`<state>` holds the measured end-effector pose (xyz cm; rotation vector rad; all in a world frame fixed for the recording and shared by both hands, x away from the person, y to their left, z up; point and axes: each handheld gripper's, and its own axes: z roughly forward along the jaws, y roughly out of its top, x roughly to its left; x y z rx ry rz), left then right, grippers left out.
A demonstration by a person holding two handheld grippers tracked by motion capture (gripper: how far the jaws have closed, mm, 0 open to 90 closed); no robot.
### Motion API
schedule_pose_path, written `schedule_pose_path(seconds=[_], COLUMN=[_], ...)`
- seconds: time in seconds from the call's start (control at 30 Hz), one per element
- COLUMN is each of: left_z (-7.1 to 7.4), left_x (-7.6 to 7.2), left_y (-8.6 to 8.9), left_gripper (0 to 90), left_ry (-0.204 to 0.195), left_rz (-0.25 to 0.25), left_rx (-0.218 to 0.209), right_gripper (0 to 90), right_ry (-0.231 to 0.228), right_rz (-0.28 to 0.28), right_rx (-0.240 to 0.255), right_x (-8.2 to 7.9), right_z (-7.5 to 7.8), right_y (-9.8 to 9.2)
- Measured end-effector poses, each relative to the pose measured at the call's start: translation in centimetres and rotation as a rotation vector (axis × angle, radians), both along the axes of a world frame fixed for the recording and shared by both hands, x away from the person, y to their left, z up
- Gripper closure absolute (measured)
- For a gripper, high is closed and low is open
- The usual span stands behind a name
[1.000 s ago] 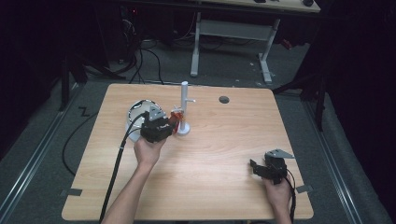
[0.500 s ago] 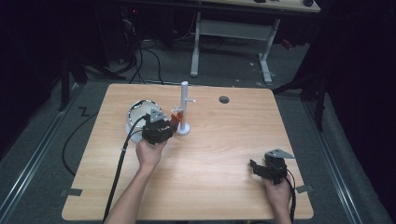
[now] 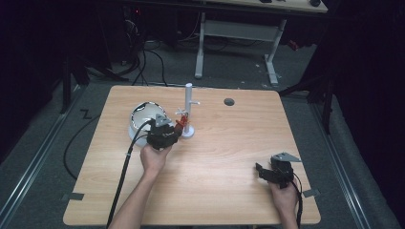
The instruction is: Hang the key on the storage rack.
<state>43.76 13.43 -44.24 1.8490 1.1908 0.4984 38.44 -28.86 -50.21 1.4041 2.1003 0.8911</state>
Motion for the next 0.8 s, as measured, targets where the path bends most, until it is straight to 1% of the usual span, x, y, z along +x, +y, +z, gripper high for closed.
schedule_pose_path(seconds=[0.1,0.2,0.33,0.57,0.7,0.8], left_z=[-0.28,-0.59,-0.85,-1.02,-1.07,-1.05], left_x=[0.08,0.16,0.23,0.26,0.27,0.25], left_y=[-0.05,-0.11,-0.21,-0.24,-0.23,-0.23], left_gripper=[65.8,65.7,65.7,65.6,65.6,65.6], left_ry=[0.009,0.015,0.022,0.032,0.04,0.042], left_rz=[0.001,0.002,0.0,-0.004,-0.006,-0.011], left_rx=[0.007,0.004,0.018,0.029,0.024,0.029], right_gripper=[30.7,30.7,30.7,30.7,30.7,30.6], right_ry=[0.0,0.0,0.0,0.0,0.0,0.0], right_rz=[0.0,0.0,0.0,0.0,0.0,0.0], right_rx=[0.0,0.0,0.0,0.0,0.0,0.0], right_x=[0.0,0.0,0.0,0.0,0.0,0.0], right_z=[0.0,0.0,0.0,0.0,0.0,0.0], right_y=[0.0,0.0,0.0,0.0,0.0,0.0])
